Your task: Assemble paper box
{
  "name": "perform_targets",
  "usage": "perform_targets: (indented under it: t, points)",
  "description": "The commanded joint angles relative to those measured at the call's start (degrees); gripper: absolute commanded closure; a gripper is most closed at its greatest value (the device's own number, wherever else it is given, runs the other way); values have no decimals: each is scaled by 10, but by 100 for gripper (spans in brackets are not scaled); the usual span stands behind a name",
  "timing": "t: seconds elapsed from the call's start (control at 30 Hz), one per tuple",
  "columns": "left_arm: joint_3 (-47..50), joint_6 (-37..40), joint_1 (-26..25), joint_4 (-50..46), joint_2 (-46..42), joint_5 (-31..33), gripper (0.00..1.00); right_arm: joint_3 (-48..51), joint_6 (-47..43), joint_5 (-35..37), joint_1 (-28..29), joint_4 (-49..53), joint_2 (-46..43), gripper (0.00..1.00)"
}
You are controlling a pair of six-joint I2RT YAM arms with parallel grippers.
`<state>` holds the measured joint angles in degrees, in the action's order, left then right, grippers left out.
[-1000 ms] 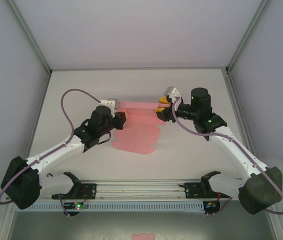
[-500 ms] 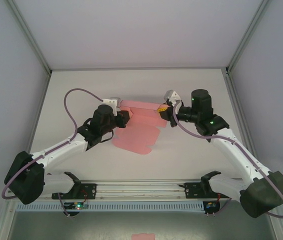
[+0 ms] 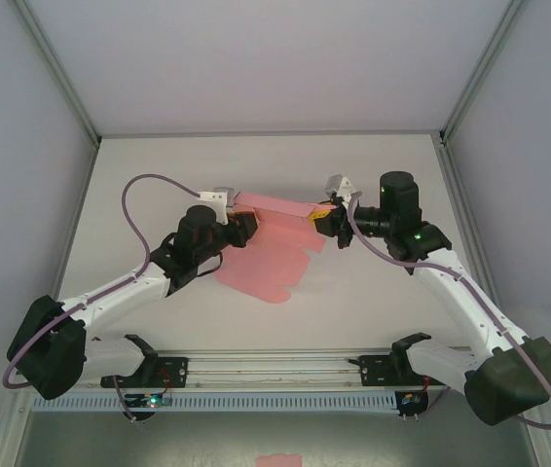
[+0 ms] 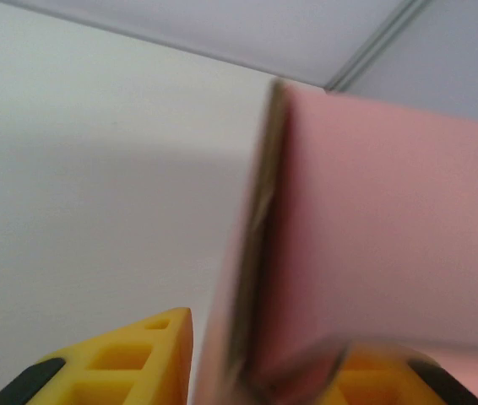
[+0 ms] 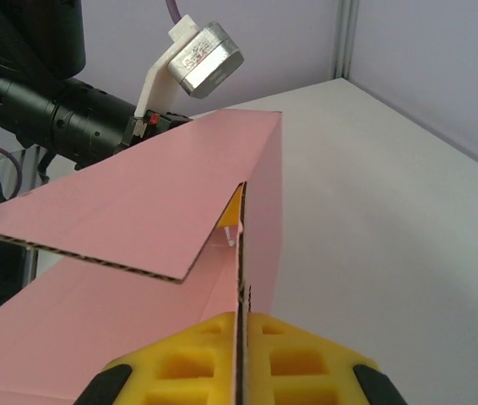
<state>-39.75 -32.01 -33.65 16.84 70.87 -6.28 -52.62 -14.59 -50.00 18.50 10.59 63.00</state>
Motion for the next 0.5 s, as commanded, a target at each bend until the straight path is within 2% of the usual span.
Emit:
perform_targets:
  t: [0.0, 0.03, 0.07, 0.17, 0.2, 0.3, 0.33, 0.37, 0.47]
  points:
    - [3, 37, 1, 73, -10, -29, 63, -20, 1, -56, 1, 18, 3, 100]
    - [3, 41, 1, 76, -10, -32, 60, -20, 1, -54, 1, 19, 3, 100]
    - [4, 44, 1, 72, -12, -32, 63, -20, 1, -50, 0, 20, 2, 100]
    - [3, 43, 1, 51, -20, -14, 90, -20, 7, -31, -5, 19, -5, 100]
    - [1, 44, 1, 41, -21, -10, 95, -20, 9, -24, -8, 20, -5, 100]
    - [-5, 42, 1, 10, -25, 5, 96, -25, 6, -10, -14, 31, -3, 100]
    - [-3, 35, 1, 9, -25, 13, 100, -24, 6, -7, -15, 31, -4, 100]
    - [-2, 30, 1, 8, -26, 21, 100, -24, 6, -4, -14, 31, -5, 100]
    - [-20, 12, 0, -49, -22, 87, 100, -20, 0, 0, -11, 29, -14, 100]
